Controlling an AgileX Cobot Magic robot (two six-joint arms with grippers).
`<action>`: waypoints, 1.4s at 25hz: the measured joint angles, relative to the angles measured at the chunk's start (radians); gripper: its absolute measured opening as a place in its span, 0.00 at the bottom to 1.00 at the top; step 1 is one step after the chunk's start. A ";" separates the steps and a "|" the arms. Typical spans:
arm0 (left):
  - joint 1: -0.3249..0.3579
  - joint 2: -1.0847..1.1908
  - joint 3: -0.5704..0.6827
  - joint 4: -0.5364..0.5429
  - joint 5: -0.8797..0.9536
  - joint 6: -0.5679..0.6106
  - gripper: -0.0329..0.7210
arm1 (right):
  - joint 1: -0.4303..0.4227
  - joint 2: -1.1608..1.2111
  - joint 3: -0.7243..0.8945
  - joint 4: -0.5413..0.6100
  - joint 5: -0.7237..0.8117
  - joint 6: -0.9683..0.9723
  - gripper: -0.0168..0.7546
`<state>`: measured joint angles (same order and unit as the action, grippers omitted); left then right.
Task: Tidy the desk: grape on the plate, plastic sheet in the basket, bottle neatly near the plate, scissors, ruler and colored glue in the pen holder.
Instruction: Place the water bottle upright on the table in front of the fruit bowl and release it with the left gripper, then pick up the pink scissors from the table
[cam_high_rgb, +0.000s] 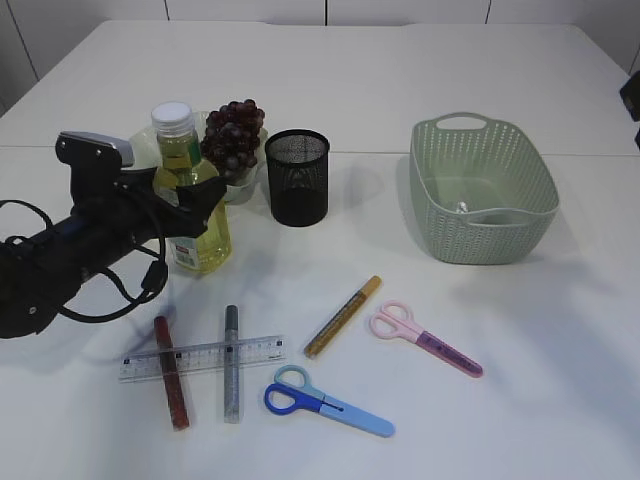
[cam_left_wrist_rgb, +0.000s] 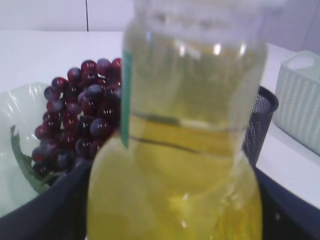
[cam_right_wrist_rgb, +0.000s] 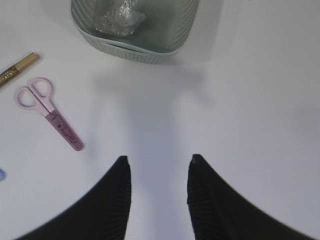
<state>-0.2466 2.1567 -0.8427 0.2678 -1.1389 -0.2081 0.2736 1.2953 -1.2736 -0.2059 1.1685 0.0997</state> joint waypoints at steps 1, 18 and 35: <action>0.000 -0.012 0.000 0.000 0.000 0.000 0.86 | 0.000 0.000 0.000 0.000 0.000 0.000 0.43; 0.000 -0.303 0.000 0.034 0.146 0.000 0.76 | 0.000 0.000 0.000 0.000 0.000 0.000 0.43; 0.000 -0.746 0.004 -0.050 1.345 -0.122 0.71 | 0.000 0.000 0.000 0.000 0.000 0.000 0.43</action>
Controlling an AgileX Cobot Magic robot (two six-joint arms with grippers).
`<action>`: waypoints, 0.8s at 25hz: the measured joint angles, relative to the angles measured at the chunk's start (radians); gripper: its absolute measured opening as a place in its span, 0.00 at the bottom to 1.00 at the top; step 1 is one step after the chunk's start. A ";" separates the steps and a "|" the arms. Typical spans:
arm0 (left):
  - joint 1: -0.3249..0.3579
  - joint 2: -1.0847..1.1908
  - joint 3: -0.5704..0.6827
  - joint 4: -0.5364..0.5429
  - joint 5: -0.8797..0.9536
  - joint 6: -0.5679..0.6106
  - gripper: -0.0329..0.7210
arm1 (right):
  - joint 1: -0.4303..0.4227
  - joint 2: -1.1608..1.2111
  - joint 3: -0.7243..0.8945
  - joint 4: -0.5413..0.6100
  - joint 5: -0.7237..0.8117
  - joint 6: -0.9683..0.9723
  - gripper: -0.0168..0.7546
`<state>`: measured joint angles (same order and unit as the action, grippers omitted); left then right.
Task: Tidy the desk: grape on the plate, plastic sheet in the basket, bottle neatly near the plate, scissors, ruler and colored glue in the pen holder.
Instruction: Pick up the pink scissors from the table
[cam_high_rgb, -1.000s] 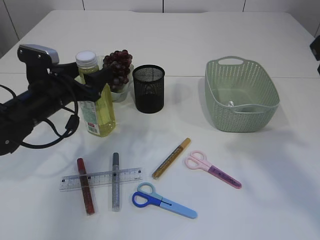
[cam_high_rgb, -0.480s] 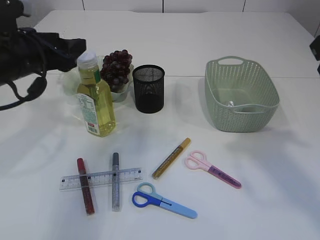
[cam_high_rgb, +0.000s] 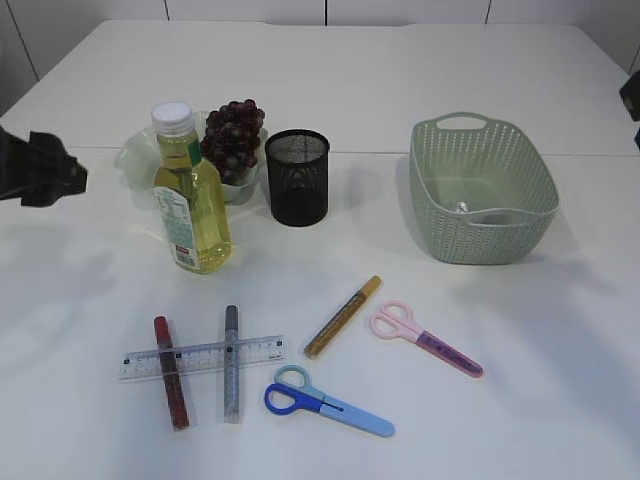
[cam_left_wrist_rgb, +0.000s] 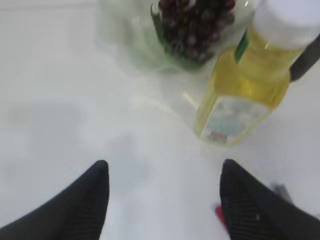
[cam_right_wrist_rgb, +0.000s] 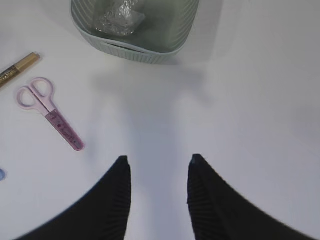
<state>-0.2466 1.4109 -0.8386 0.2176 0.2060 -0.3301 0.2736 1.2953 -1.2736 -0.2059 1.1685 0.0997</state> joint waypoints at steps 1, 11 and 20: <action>0.000 -0.006 0.000 -0.014 0.066 -0.002 0.71 | 0.000 0.000 0.000 0.000 0.000 0.000 0.43; 0.000 -0.015 0.002 -0.103 0.532 0.132 0.70 | 0.000 0.000 0.000 0.000 0.000 0.000 0.43; 0.000 -0.018 0.002 -0.144 0.707 0.179 0.69 | 0.000 0.000 0.000 0.000 0.000 0.000 0.43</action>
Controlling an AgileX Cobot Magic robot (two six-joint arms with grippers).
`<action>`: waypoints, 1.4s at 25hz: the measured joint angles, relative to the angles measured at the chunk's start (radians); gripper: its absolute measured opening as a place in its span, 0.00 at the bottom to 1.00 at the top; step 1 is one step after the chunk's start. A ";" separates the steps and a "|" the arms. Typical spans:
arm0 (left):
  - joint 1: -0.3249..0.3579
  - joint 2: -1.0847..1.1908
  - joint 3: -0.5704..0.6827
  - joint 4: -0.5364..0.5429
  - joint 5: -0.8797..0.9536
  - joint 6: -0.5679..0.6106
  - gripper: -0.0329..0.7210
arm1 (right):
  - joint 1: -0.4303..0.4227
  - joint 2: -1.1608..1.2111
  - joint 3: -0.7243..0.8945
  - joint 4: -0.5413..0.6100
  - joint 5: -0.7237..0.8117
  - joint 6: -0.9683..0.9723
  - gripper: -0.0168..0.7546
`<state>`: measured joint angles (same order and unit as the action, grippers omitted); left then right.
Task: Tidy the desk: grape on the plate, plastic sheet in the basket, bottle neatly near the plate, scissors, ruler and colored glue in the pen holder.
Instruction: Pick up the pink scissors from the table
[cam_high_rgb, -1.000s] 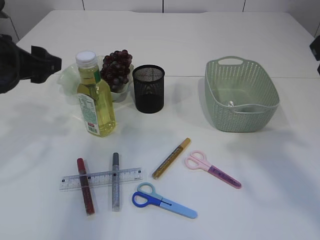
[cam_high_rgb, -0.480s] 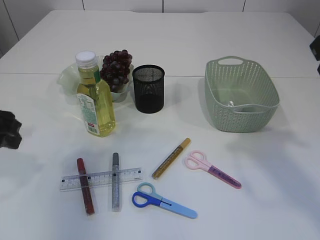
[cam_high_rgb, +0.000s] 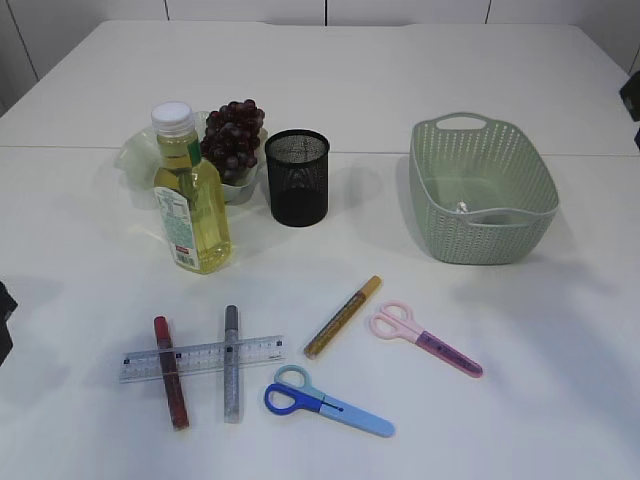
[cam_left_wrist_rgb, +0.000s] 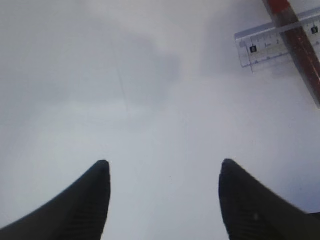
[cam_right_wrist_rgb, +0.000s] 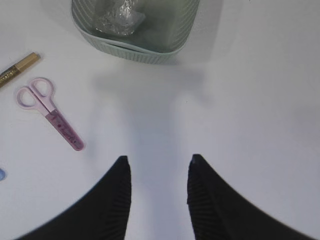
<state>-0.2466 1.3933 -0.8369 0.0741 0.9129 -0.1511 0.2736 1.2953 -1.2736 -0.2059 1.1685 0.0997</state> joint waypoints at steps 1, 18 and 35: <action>0.000 0.000 0.000 0.000 0.006 0.012 0.69 | 0.000 0.000 0.000 0.000 0.000 0.000 0.43; 0.220 0.000 0.000 -0.160 -0.080 0.057 0.69 | 0.000 0.000 0.000 0.045 0.000 -0.001 0.43; 0.026 -0.013 -0.132 -0.103 0.021 0.059 0.69 | 0.030 0.005 0.000 0.134 0.000 -0.125 0.43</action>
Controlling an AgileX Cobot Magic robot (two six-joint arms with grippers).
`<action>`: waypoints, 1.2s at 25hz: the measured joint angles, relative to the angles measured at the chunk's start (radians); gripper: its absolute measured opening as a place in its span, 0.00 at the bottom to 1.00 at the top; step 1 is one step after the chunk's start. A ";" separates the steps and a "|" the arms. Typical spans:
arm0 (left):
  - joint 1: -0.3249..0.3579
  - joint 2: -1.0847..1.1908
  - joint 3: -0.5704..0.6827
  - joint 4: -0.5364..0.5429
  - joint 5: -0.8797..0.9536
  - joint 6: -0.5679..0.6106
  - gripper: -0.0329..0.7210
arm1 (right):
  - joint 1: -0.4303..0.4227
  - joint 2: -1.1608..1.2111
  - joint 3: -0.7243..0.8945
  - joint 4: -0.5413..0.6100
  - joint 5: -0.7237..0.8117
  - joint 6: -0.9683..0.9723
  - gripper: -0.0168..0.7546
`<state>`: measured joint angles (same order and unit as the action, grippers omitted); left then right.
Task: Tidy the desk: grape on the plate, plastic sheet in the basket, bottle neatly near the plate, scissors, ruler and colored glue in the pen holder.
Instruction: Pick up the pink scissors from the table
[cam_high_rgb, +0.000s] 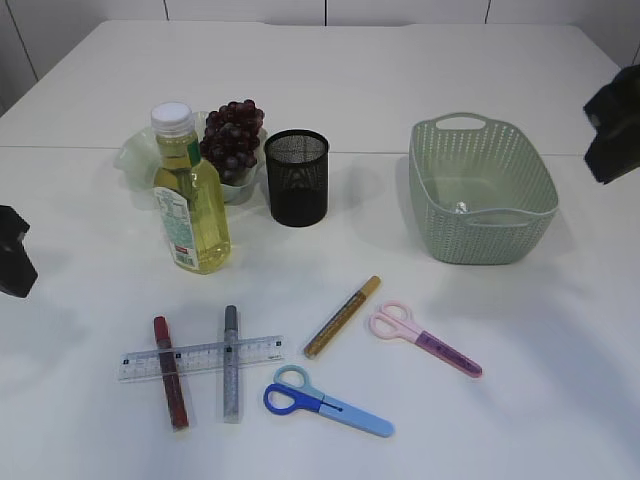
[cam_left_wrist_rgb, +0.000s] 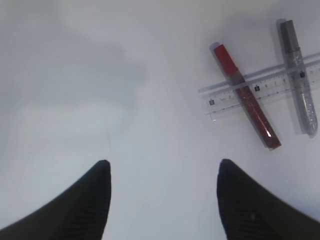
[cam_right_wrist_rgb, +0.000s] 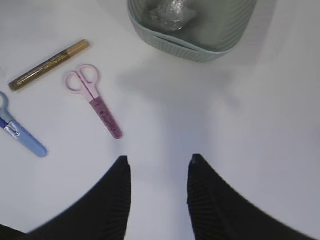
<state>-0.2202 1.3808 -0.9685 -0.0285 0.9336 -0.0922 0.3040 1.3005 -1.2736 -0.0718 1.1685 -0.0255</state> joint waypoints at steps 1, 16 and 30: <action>-0.005 0.000 -0.002 -0.004 0.002 0.000 0.69 | 0.017 0.010 0.000 0.002 0.000 -0.004 0.43; -0.008 -0.002 -0.002 -0.011 0.077 0.000 0.65 | 0.198 0.490 -0.082 -0.074 -0.076 -0.072 0.47; -0.008 -0.002 -0.002 -0.011 0.092 0.002 0.62 | 0.198 0.703 -0.107 -0.007 -0.204 -0.242 0.51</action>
<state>-0.2287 1.3792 -0.9704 -0.0390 1.0252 -0.0907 0.5015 2.0030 -1.3805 -0.0788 0.9647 -0.2677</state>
